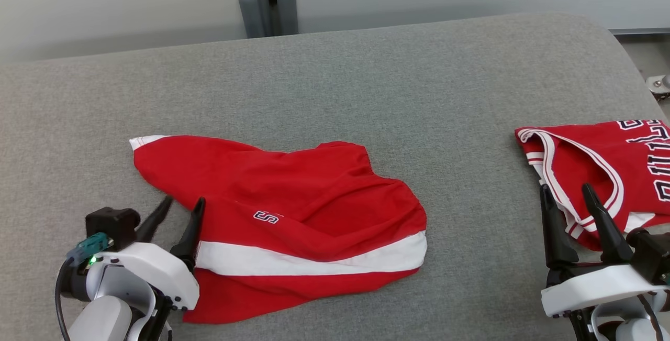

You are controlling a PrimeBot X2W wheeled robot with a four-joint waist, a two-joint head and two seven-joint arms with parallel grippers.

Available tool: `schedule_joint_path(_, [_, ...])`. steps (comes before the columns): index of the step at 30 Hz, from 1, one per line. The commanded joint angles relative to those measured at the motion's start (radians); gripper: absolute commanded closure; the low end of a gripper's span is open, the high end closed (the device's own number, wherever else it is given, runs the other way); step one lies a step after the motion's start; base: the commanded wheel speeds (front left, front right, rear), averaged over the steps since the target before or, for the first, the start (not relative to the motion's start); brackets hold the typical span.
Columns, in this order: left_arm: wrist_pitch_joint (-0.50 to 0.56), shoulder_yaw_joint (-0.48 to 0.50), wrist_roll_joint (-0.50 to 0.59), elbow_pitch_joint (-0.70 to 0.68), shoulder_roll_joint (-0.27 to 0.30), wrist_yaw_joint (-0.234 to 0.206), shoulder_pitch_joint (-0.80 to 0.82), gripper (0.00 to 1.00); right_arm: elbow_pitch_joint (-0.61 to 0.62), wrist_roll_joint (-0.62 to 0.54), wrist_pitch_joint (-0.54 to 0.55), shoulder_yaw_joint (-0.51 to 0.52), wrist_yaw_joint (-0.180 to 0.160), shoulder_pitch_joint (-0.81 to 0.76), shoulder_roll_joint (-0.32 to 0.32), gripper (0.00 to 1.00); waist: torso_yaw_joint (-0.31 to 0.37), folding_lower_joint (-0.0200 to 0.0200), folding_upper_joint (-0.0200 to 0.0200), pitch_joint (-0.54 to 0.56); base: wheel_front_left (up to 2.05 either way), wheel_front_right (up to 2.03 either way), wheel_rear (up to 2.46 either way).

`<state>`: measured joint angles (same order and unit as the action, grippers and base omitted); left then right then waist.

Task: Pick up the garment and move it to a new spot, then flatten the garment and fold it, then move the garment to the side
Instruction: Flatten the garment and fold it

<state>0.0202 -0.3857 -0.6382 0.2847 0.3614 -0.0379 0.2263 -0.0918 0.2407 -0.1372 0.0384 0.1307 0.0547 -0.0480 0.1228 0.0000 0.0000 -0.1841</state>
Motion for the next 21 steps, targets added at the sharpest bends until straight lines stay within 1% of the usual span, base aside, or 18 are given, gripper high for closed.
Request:
schedule_joint_path(1, [-0.034,0.012,0.009,0.025,-0.005,-0.012,0.019,0.00,-0.001,0.004,-0.007,0.000,0.000,0.015,-0.006,0.00,-0.009,0.0000,0.0000,-0.002,0.00,0.00,0.00])
schedule_joint_path(3, [-0.077,0.027,0.018,0.044,-0.012,-0.034,0.024,0.00,0.001,-0.001,-0.008,-0.003,0.000,0.019,-0.005,0.00,-0.017,0.0000,0.0000,0.001,0.00,0.00,0.00])
schedule_joint_path(5, [-0.124,0.045,0.041,0.054,-0.010,-0.077,0.017,0.00,0.002,-0.007,-0.008,-0.004,0.000,0.019,-0.006,0.00,-0.029,0.0000,0.0000,0.006,0.00,0.00,0.00])
schedule_joint_path(6, [-0.147,0.052,0.043,0.049,-0.017,-0.091,0.009,0.00,0.004,-0.009,-0.008,-0.006,0.000,0.017,-0.006,0.00,-0.036,0.0000,0.0000,0.010,0.00,0.00,0.00])
schedule_joint_path(8, [-0.218,0.074,0.066,0.015,-0.023,-0.130,-0.013,0.00,0.008,-0.016,-0.003,-0.016,0.000,0.012,-0.006,0.00,-0.057,0.0000,0.0000,0.020,0.00,0.00,0.00])
schedule_joint_path(10, [-0.245,0.085,0.082,-0.020,-0.023,-0.154,-0.028,0.00,0.010,-0.022,0.000,-0.026,0.000,0.011,-0.006,0.00,-0.071,0.0000,0.0000,0.030,0.00,0.00,0.00])
schedule_joint_path(16, [-0.278,0.115,0.159,-0.182,-0.010,-0.222,-0.100,0.00,0.014,-0.036,0.011,-0.052,0.000,0.002,-0.006,0.00,-0.100,0.0000,0.0000,0.059,0.00,0.00,0.00])
schedule_joint_path(21, [-0.282,0.109,0.208,-0.302,-0.008,-0.256,-0.184,0.00,0.012,-0.042,0.023,-0.068,0.000,-0.022,-0.006,0.00,-0.105,0.0000,0.0000,0.094,0.00,0.00,0.00])
